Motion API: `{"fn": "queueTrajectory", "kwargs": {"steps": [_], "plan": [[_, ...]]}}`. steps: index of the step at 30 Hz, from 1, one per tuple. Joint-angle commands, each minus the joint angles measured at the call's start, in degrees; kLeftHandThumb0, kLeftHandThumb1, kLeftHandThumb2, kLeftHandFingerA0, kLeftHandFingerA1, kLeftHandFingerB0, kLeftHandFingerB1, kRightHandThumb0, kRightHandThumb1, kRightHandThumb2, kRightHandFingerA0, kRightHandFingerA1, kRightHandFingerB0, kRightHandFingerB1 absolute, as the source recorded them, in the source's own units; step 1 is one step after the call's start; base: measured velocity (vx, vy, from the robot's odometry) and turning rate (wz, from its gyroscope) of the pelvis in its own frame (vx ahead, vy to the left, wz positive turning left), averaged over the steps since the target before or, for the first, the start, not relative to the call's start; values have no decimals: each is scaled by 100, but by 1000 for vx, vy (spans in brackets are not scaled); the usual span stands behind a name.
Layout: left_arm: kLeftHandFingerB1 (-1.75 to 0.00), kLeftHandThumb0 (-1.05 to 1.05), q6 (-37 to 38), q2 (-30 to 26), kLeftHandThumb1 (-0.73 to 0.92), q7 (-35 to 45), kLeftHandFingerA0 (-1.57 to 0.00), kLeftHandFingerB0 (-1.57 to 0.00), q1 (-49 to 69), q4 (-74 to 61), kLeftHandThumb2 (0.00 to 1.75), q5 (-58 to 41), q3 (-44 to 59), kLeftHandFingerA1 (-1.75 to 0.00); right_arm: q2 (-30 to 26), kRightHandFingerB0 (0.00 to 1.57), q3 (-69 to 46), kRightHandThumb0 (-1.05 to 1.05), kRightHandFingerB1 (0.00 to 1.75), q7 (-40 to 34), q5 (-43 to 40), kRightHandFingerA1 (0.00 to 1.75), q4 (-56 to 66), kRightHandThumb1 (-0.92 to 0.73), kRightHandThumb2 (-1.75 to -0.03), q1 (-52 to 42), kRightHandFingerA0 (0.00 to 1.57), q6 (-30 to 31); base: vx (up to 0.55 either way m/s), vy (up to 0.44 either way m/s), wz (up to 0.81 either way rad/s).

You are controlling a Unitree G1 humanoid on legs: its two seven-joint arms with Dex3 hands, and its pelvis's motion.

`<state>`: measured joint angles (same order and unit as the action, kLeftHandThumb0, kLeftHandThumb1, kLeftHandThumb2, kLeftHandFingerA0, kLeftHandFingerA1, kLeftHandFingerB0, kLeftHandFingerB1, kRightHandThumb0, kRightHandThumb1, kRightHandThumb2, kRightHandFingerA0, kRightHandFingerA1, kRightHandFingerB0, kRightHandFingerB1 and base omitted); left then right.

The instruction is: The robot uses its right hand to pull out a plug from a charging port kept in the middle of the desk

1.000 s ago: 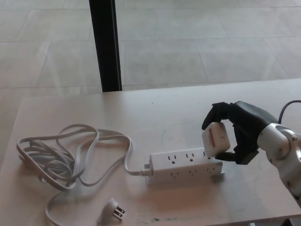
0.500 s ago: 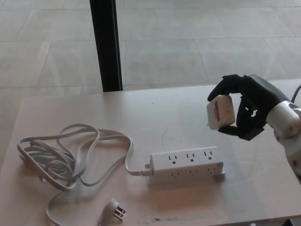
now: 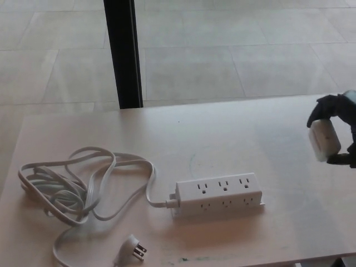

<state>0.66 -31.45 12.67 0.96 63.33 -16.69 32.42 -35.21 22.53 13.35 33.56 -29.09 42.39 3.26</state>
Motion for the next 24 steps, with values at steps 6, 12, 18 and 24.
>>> {"fn": "queueTrajectory", "kwargs": {"steps": [6,12,18,24], "plan": [[-64,-102,62,-101,56,-29,-84,-66,-10,19,112,-48,17,-71,-676,84,1221,-36,97,-328,1556,163,-247,-60,-70,-236,87,-520,0,0,0],[-57,-105,87,-97,81,12,-85,-70,-36,73,66,-67,31,-67,-638,74,1899,-39,89,-755,2368,164,-83,-63,-64,-371,79,-366,0,0,0],[-62,-100,106,-101,57,8,-84,-63,-40,69,113,-28,-8,-71,-405,71,2343,-38,121,-896,2716,172,-111,-67,-62,-403,83,-199,0,0,0],[-62,-104,57,-74,57,3,-85,-64,-34,17,113,-59,7,-70,-311,77,2347,-39,78,-1011,2624,165,-181,-55,-60,-438,83,-213,0,0,0]]}}
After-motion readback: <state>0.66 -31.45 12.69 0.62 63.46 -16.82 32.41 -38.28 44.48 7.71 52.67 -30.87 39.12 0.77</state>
